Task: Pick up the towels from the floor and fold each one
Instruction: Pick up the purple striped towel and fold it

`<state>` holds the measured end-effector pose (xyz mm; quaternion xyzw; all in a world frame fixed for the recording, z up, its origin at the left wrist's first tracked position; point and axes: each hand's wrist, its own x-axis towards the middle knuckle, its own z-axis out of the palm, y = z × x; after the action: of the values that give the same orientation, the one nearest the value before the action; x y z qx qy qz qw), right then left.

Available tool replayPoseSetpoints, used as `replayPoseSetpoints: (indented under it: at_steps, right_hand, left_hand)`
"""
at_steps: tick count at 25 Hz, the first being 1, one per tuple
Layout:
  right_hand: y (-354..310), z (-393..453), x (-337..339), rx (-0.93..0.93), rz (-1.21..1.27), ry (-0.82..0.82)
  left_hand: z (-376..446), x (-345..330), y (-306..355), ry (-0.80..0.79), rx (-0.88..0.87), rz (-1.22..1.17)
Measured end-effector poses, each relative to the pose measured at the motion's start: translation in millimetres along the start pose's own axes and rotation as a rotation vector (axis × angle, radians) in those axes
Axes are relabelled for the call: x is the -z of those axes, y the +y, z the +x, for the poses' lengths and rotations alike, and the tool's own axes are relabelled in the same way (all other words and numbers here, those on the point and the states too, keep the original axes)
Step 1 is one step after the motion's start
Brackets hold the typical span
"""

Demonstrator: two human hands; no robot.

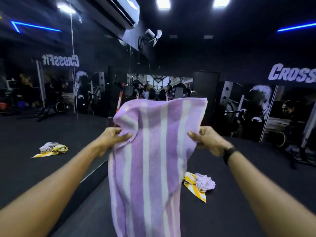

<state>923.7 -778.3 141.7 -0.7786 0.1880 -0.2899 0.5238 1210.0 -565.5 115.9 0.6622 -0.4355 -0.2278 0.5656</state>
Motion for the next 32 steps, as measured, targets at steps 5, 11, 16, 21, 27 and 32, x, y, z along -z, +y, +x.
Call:
replayPoseSetpoints:
  at_steps: [5, 11, 16, 21, 27, 32]
  right_hand:
    - [33, -4, -3, -0.033, 0.191, 0.108]
    - [4, 8, -24, 0.018, 0.269, 0.119]
    - [-17, 21, -15, 0.033, 0.360, 0.316]
    - [17, 12, -16, -0.010, 0.180, 0.314]
    - [1, 11, 13, -0.039, 0.232, 0.242]
    - [46, -6, -5, -0.177, 0.002, -0.220]
  left_hand:
    - [-9, -11, -19, 0.230, 0.187, -0.294]
    - [-45, -57, -16, -0.151, 0.378, -0.465]
    - [-12, -33, -8, 0.122, 0.136, -0.660]
    - [-25, -58, -76, 0.347, 0.057, -0.119]
    - [-10, -26, -50, 0.137, 0.023, -0.377]
    - [-20, -39, -60, 0.122, 0.064, -0.191]
